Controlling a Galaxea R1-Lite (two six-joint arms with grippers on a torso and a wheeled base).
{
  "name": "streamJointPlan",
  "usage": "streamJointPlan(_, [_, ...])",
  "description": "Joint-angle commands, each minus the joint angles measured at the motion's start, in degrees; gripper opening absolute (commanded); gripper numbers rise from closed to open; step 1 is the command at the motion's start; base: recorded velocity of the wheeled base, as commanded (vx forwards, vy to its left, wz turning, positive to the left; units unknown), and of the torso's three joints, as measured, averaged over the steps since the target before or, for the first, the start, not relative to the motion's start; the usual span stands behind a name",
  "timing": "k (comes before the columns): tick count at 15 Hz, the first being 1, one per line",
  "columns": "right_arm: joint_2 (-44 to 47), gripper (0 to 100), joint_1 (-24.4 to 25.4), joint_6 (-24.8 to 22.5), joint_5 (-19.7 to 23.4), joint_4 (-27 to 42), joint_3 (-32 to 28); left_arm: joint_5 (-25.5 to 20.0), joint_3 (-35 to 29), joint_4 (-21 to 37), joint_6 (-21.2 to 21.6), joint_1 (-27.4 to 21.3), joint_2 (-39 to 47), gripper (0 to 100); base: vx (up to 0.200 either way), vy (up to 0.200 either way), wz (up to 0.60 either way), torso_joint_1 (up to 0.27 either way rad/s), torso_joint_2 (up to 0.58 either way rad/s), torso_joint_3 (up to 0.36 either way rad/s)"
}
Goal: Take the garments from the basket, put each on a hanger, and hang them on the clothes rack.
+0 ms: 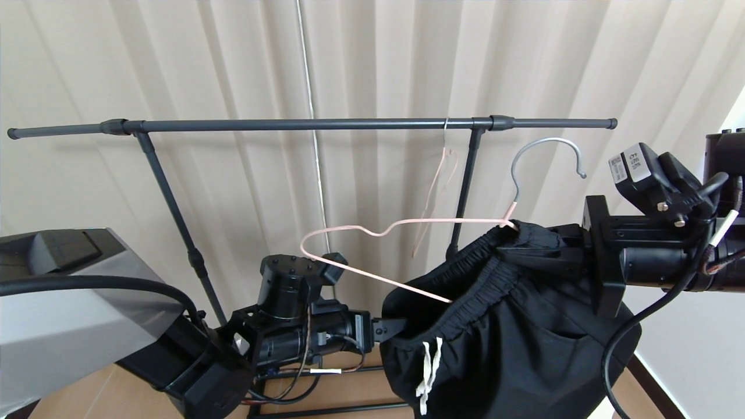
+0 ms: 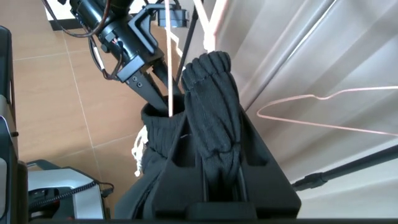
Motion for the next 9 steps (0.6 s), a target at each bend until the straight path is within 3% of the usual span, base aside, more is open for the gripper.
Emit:
streamJointPlan(1, [-0.2,0,0.0,0.0,-0.2,-0.1,0.0,0.0,0.0,0.0,0.1,0.0,0.7,0,0.000,0.000,0.00,0.000,0.00,0.000])
streamJointPlan(9, [4.1,0,-4.3,-0.4,-0.5,-0.2,-1.9,3.4,0.1,-0.1,0.4,2.1,-2.0,0,0.000,0.000,0.00,0.000,0.00,0.000])
